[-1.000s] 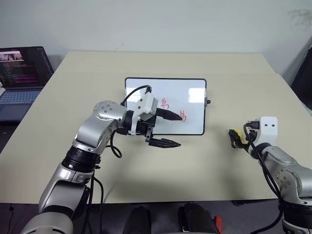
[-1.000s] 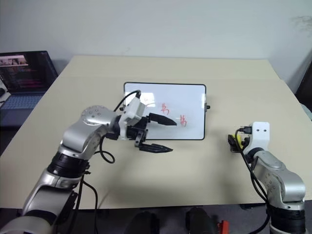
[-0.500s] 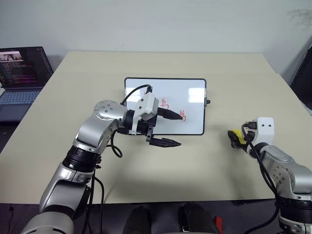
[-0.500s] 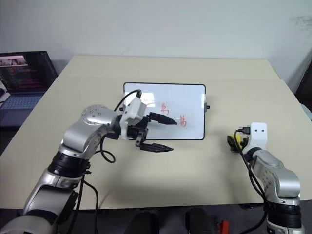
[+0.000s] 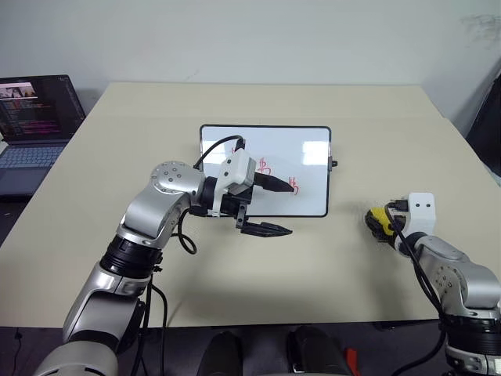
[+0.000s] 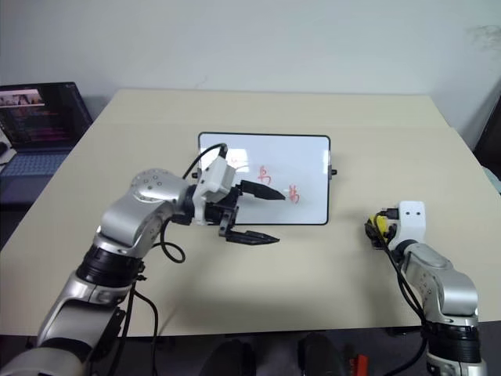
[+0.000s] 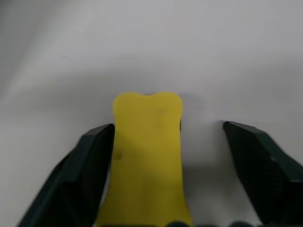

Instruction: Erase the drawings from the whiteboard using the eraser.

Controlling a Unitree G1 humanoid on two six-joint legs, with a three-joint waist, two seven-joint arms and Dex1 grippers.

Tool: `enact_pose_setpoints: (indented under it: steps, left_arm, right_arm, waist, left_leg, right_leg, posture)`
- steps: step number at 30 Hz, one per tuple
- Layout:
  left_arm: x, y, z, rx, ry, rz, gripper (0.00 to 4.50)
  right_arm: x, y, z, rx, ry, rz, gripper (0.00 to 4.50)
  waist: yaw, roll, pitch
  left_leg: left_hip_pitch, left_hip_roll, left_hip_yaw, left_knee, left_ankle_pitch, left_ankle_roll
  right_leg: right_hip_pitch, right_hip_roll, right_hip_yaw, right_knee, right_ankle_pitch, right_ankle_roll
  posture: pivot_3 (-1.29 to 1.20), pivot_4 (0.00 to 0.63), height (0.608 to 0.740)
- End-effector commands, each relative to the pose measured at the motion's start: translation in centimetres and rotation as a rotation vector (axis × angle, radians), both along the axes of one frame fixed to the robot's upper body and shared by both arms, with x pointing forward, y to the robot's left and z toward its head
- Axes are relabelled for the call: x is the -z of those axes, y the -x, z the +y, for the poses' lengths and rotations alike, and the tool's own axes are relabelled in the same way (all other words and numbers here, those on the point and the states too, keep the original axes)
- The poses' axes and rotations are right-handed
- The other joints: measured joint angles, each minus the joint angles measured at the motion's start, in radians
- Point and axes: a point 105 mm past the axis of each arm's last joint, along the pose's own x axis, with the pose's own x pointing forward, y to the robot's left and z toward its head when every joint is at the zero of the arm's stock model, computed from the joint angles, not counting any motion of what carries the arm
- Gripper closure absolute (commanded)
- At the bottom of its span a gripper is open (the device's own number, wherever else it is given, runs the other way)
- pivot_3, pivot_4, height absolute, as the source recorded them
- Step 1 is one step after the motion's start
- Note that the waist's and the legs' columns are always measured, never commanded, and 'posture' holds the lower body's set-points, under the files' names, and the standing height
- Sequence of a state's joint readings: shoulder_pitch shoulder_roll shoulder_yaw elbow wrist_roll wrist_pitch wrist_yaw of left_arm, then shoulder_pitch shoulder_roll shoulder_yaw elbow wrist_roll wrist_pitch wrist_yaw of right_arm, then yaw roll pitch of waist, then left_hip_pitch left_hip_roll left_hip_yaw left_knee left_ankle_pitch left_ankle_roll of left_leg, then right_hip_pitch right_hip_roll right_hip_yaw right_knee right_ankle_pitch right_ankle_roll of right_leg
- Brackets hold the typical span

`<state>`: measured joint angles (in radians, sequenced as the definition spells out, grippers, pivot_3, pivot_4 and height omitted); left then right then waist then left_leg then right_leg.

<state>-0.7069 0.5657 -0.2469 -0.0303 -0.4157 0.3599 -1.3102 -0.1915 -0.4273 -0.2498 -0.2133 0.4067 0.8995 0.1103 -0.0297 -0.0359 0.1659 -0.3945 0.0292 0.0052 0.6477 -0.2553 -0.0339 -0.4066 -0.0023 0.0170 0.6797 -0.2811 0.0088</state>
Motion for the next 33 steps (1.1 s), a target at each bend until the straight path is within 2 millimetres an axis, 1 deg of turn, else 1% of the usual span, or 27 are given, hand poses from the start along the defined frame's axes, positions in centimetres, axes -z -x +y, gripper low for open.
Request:
enact_pose_setpoints:
  steps: [1,3,6,7,12,14,16,17,18,19,20,33]
  left_arm:
    - [-1.13,0.22,0.27,-0.007,0.025,-0.049,0.00]
    - [-1.10,0.24,0.32,-0.009,0.024,-0.048,0.00]
    - [-1.10,0.21,0.34,-0.014,0.025,-0.047,0.00]
    - [-1.08,0.23,0.37,-0.015,0.025,-0.047,0.00]
    - [-1.02,0.25,0.41,-0.016,0.026,-0.046,0.00]
    - [-0.97,0.29,0.39,-0.015,0.026,-0.045,0.00]
    - [-0.92,0.33,0.38,-0.014,0.025,-0.044,0.00]
    - [-0.91,0.33,0.38,-0.013,0.025,-0.044,0.00]
    - [-0.91,0.34,0.38,-0.012,0.025,-0.043,0.00]
    - [-0.91,0.34,0.38,-0.011,0.024,-0.043,0.00]
    - [-0.91,0.39,0.37,-0.007,0.024,-0.042,0.00]
    - [-0.96,1.01,0.08,0.035,0.024,-0.038,0.00]
  right_arm:
    - [-1.20,-0.50,-0.22,0.014,-0.018,-0.058,1.34]
    - [-1.25,-0.56,-0.17,0.015,-0.026,-0.063,1.89]
    - [-1.36,-0.65,-0.22,0.016,-0.025,-0.068,2.99]
    - [-1.35,-0.65,-0.19,0.015,-0.026,-0.067,3.13]
    - [-1.53,-0.66,-0.28,0.015,-0.019,-0.079,3.13]
    - [-1.73,-0.68,-0.36,0.016,-0.007,-0.089,2.39]
    - [-1.75,-0.71,-0.37,0.016,0.000,-0.087,1.81]
    - [-1.74,-0.72,-0.36,0.016,0.000,-0.087,1.41]
    - [-1.81,-0.77,-0.28,0.012,0.003,-0.090,1.17]
    - [-1.85,-0.81,-0.23,0.011,0.006,-0.091,0.70]
    - [-1.86,-0.87,-0.28,0.014,0.015,-0.091,0.40]
    - [-1.64,-0.62,-0.93,0.013,0.028,-0.073,0.40]
  waist:
    - [-0.001,0.000,0.000]
    - [-0.001,0.000,0.000]
    - [0.000,0.000,0.000]
    - [0.000,0.000,0.000]
    - [0.000,0.000,0.000]
    - [0.000,0.000,0.000]
    - [0.000,0.000,0.000]
    - [0.000,0.000,0.000]
    - [0.000,0.000,0.000]
    - [0.000,0.000,0.000]
    - [0.000,0.000,0.000]
    - [0.000,0.000,0.000]
  left_leg:
    - [0.000,0.000,0.000,0.000,0.000,0.000]
    - [0.000,0.000,0.000,0.000,0.000,0.000]
    - [0.000,0.000,0.000,0.000,0.000,0.000]
    - [0.000,0.000,0.000,0.000,0.000,0.000]
    - [0.000,0.000,0.000,0.000,0.000,0.000]
    - [0.000,0.000,0.000,0.000,0.000,0.000]
    - [0.000,0.000,0.000,0.000,0.000,0.000]
    - [0.000,0.000,0.000,0.000,0.000,0.000]
    - [0.000,0.000,0.000,0.000,0.000,0.000]
    - [0.000,0.000,0.000,0.000,0.000,0.000]
    - [0.000,0.000,0.000,0.000,0.000,0.000]
    - [0.000,0.000,0.000,0.000,0.000,0.000]
  right_leg:
    - [0.000,0.000,0.000,0.000,0.000,0.000]
    - [0.000,0.000,0.000,0.000,0.000,0.000]
    - [0.000,0.000,0.000,0.000,0.000,0.000]
    - [0.000,0.000,0.000,0.000,0.000,0.000]
    - [0.000,0.000,0.000,0.000,0.000,0.000]
    - [0.000,0.000,0.000,0.000,0.000,0.000]
    - [0.000,0.000,0.000,0.000,0.000,0.000]
    - [0.000,0.000,0.000,0.000,0.000,0.000]
    - [0.000,0.000,0.000,0.000,0.000,0.000]
    - [0.000,0.000,0.000,0.000,0.000,0.000]
    - [0.000,0.000,0.000,0.000,0.000,0.000]
    - [0.000,0.000,0.000,0.000,0.000,0.000]
  posture:
    - [0.00,0.150,0.740]
    - [0.00,0.150,0.740]
    - [0.00,0.150,0.740]
    - [0.00,0.150,0.740]
    - [0.00,0.150,0.740]
    - [0.00,0.150,0.740]
    - [0.00,0.150,0.740]
    - [0.00,0.150,0.740]
    - [0.00,0.150,0.740]
    - [0.00,0.150,0.740]
    - [0.00,0.150,0.740]
    - [0.00,0.150,0.740]
